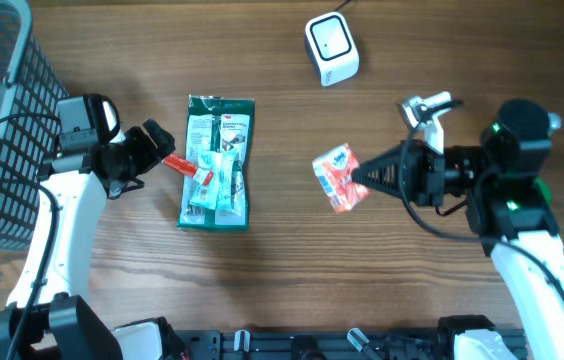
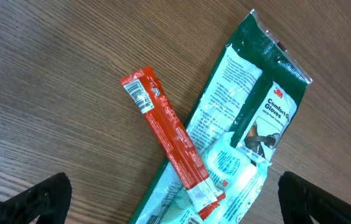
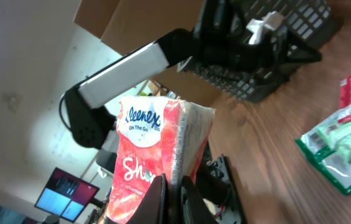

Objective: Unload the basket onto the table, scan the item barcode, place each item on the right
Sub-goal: 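Lift the tissue pack and hold it up to the white scanner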

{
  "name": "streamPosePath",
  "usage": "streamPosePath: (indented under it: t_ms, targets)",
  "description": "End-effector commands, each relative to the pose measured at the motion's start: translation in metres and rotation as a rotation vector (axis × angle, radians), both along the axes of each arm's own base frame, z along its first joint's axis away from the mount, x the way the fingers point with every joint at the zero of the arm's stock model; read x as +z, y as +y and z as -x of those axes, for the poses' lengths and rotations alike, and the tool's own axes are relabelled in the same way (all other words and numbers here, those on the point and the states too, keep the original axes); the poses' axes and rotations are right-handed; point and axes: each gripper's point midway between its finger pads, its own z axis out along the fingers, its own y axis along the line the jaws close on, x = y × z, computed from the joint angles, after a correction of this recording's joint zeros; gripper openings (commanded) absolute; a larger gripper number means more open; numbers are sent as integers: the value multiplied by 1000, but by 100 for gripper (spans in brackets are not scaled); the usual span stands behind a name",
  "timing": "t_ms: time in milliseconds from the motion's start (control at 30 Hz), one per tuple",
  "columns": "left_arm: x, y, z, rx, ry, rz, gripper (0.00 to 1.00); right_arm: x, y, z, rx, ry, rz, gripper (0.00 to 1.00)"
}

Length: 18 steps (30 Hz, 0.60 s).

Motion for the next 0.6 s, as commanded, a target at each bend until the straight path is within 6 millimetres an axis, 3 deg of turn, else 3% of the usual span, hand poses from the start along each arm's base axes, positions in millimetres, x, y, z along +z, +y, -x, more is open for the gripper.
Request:
streamPosePath:
  t_ms: [0, 167, 567]
  targets:
    - [6, 0, -3, 4, -19, 3, 100, 14, -2, 27, 60, -2, -12, 4]
    - [6, 0, -3, 4, -19, 3, 100, 19, -3, 37, 60, -13, -12, 4]
    - [6, 0, -3, 4, -19, 3, 100, 16, -3, 38, 59, 67, -9, 4]
